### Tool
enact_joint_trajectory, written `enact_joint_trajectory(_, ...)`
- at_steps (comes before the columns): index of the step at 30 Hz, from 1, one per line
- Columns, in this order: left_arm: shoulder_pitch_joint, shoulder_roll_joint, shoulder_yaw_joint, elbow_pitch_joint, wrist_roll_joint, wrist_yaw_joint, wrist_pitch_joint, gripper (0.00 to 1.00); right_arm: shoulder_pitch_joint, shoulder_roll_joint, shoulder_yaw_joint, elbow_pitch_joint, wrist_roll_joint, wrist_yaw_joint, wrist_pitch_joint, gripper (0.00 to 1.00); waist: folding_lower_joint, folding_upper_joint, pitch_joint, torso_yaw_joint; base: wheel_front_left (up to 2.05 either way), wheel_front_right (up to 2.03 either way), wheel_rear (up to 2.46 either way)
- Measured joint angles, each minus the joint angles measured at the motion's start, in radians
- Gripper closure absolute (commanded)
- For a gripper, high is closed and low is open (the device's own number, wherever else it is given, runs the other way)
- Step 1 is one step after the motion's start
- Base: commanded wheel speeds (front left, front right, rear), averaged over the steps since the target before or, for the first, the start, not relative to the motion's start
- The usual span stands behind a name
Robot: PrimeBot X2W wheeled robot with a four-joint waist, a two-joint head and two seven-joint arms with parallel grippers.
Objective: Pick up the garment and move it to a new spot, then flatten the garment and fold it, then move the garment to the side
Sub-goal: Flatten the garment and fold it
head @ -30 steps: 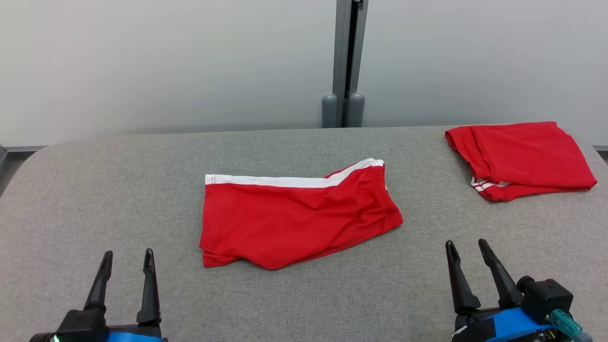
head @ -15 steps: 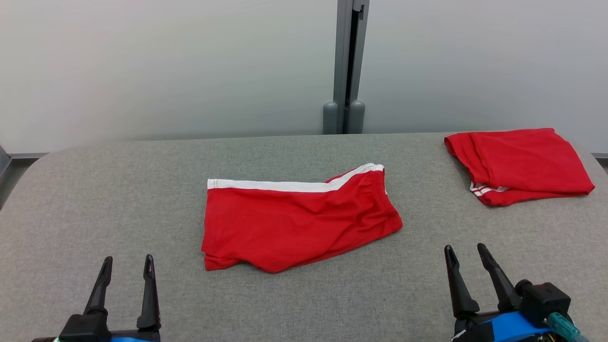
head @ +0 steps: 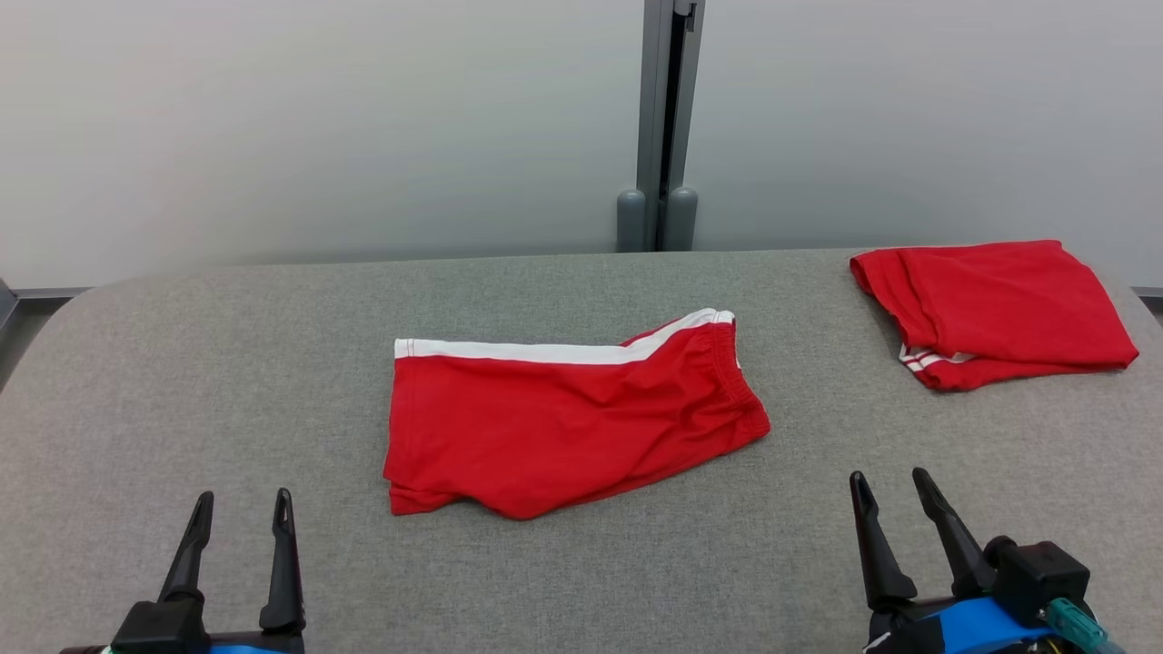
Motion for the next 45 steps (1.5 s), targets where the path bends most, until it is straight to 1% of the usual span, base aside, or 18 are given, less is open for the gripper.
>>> enact_joint_trajectory(3, -0.002, 0.0, 0.002, 0.002, 0.0, -0.001, 0.0, 0.0, -0.006, 0.0, 0.002, 0.006, -0.006, 0.0, 0.0, 0.0, 0.0, 0.0, 0.003, 0.002, 0.0, 0.0, 0.0)
enact_joint_trajectory(6, -0.004, -0.002, 0.002, 0.001, 0.0, -0.005, 0.0, 0.0, -0.044, 0.0, 0.015, 0.014, -0.023, 0.0, 0.0, 0.0, 0.0, 0.0, 0.008, 0.005, 0.0, 0.0, 0.0)
enact_joint_trajectory(12, -0.025, -0.007, -0.016, -0.002, 0.007, -0.008, 0.0, 0.0, -0.185, 0.0, 0.061, 0.041, -0.062, 0.0, 0.0, 0.0, 0.0, 0.0, 0.032, 0.023, 0.0, 0.0, 0.0)
enact_joint_trajectory(16, -0.058, -0.009, -0.028, -0.005, 0.006, -0.009, 0.0, 0.0, -0.302, 0.0, 0.082, 0.094, -0.076, 0.0, 0.0, 0.0, 0.0001, 0.0001, 0.065, 0.042, 0.0, 0.0, 0.0)
enact_joint_trajectory(17, -0.058, -0.009, -0.028, -0.005, 0.006, -0.009, 0.0, 0.0, -0.302, 0.0, 0.082, 0.094, -0.076, 0.0, 0.0, 0.0, 0.0001, 0.0001, 0.065, 0.042, 0.0, 0.0, 0.0)
enact_joint_trajectory(18, -0.073, -0.011, -0.036, -0.004, 0.002, -0.009, 0.0, 0.0, -0.36, 0.0, 0.085, 0.141, -0.091, 0.0, 0.0, 0.0, 0.0002, 0.0, 0.084, 0.054, 0.0, 0.0, 0.0)
enact_joint_trajectory(19, -0.073, -0.011, -0.036, -0.004, 0.002, -0.009, 0.0, 0.0, -0.36, 0.0, 0.085, 0.141, -0.091, 0.0, 0.0, 0.0, 0.0002, 0.0, 0.084, 0.054, 0.0, 0.0, 0.0)
enact_joint_trajectory(20, -0.081, -0.011, -0.041, -0.004, 0.0, -0.009, 0.0, 0.0, -0.385, 0.0, 0.084, 0.166, -0.096, 0.0, 0.0, 0.0, 0.0001, 0.0001, 0.095, 0.06, 0.0, 0.0, 0.0)
enact_joint_trajectory(21, -0.101, -0.013, -0.05, -0.003, -0.002, -0.009, 0.0, 0.0, -0.433, 0.0, 0.078, 0.23, -0.119, 0.0, 0.0, 0.0, 0.0001, 0.0001, 0.115, 0.074, 0.0, 0.0, 0.0)
enact_joint_trajectory(23, -0.119, -0.016, -0.057, -0.002, -0.009, -0.009, 0.0, 0.0, -0.474, -0.001, 0.067, 0.3, -0.148, 0.0, 0.0, 0.0, 0.0002, 0.0001, 0.137, 0.089, 0.0, 0.0, 0.0)
enact_joint_trajectory(27, -0.158, -0.022, -0.074, -0.002, -0.019, -0.01, 0.0, 0.0, -0.55, -0.011, 0.027, 0.44, -0.196, 0.0, 0.0, 0.0, 0.0002, 0.0001, 0.186, 0.121, 0.0, 0.0, 0.0)
enact_joint_trajectory(32, -0.193, -0.027, -0.084, 0.002, -0.028, -0.011, 0.0, 0.0, -0.619, -0.027, -0.039, 0.574, -0.244, 0.0, 0.0, 0.0, 0.0002, 0.0001, 0.248, 0.156, 0.0, 0.0, 0.0)
enact_joint_trajectory(36, -0.214, -0.028, -0.092, 0.007, -0.03, -0.011, 0.0, 0.0, -0.652, -0.036, -0.105, 0.663, -0.265, 0.0, 0.0, 0.0, 0.0003, 0.0002, 0.284, 0.181, 0.0, 0.0, 0.0)
enact_joint_trajectory(40, -0.219, -0.028, -0.095, 0.008, -0.036, -0.011, 0.0, 0.0, -0.66, -0.037, -0.138, 0.708, -0.281, 0.0, 0.0, 0.0, 0.0001, 0.0001, 0.3, 0.193, 0.0, 0.0, 0.0)
enact_joint_trajectory(45, -0.232, -0.028, -0.098, 0.011, -0.038, -0.015, 0.0, 0.0, -0.676, -0.022, -0.183, 0.788, -0.261, 0.0, -0.003, 0.0, 0.0001, 0.0002, 0.31, 0.194, 0.0, 0.0, 0.0)
